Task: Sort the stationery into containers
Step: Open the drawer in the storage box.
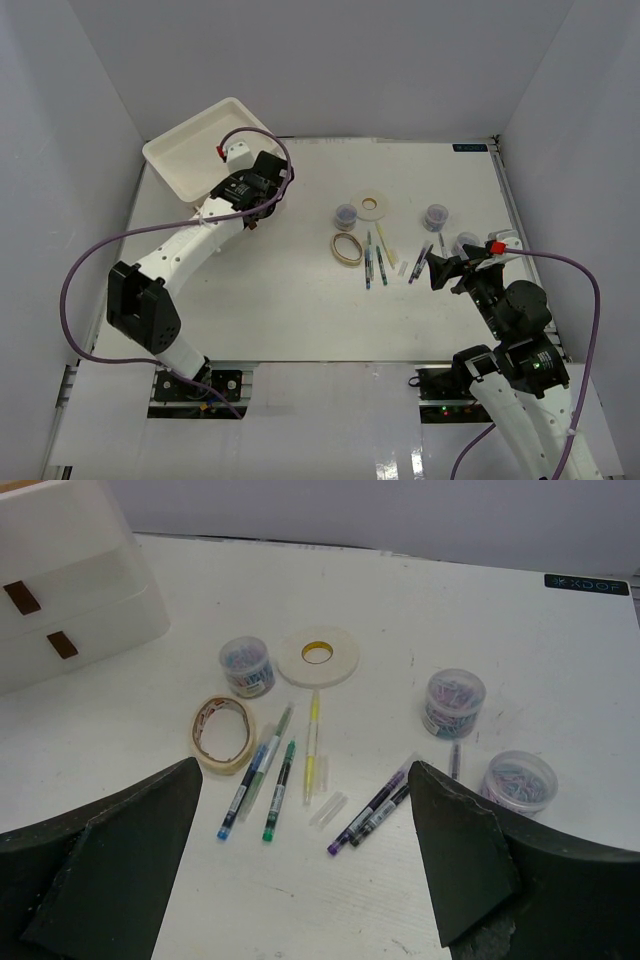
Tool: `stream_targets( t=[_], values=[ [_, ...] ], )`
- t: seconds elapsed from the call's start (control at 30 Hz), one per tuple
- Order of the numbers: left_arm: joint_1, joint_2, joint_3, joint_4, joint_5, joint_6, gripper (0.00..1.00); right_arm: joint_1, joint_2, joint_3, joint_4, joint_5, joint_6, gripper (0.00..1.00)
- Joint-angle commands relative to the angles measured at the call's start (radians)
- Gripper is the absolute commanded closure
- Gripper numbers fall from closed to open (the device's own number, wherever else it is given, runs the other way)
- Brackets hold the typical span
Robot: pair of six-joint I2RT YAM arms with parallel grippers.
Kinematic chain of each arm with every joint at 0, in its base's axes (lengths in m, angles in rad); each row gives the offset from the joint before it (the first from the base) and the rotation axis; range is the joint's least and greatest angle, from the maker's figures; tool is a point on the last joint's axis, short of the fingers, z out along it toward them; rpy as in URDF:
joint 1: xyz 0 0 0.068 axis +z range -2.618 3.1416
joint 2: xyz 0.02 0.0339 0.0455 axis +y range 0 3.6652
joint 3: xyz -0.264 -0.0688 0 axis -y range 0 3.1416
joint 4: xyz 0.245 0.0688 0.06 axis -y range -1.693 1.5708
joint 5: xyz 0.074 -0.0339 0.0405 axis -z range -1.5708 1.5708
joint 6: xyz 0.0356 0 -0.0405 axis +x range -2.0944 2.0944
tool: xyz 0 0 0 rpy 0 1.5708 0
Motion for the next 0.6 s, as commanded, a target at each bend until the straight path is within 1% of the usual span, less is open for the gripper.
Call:
stream_targets(
  t=[0.0,0.2,0.23,0.4,0.5,0.53,0.57],
  values=[
    [-0.048,-0.056,0.022,-0.085,0.094,-0.042,1.00,0.005,-0.008,0.012,0.038,-0.012,-0.011,0.10],
    [-0.084,-0.079,0.022,-0.132,0.146,-0.076,0.99,0.005,-0.011,0.013,0.038,-0.018,-0.009,0.10],
    [-0.087,-0.084,0.019,-0.136,0.154,-0.080,0.96,0.004,-0.011,0.010,0.038,-0.020,-0.008,0.10],
    [-0.113,-0.121,0.003,-0.153,0.181,-0.100,0.88,0.005,-0.004,0.010,0.038,-0.032,-0.002,0.10],
    [-0.119,-0.137,-0.006,-0.153,0.200,-0.100,0.77,0.005,0.006,0.013,0.037,-0.032,0.003,0.10],
    [-0.119,-0.141,-0.006,-0.150,0.207,-0.100,0.68,0.005,0.012,0.016,0.035,-0.032,0.006,0.10],
    [-0.119,-0.142,-0.003,-0.149,0.213,-0.097,0.62,0.005,0.021,0.024,0.031,-0.029,0.009,0.10]
  ],
)
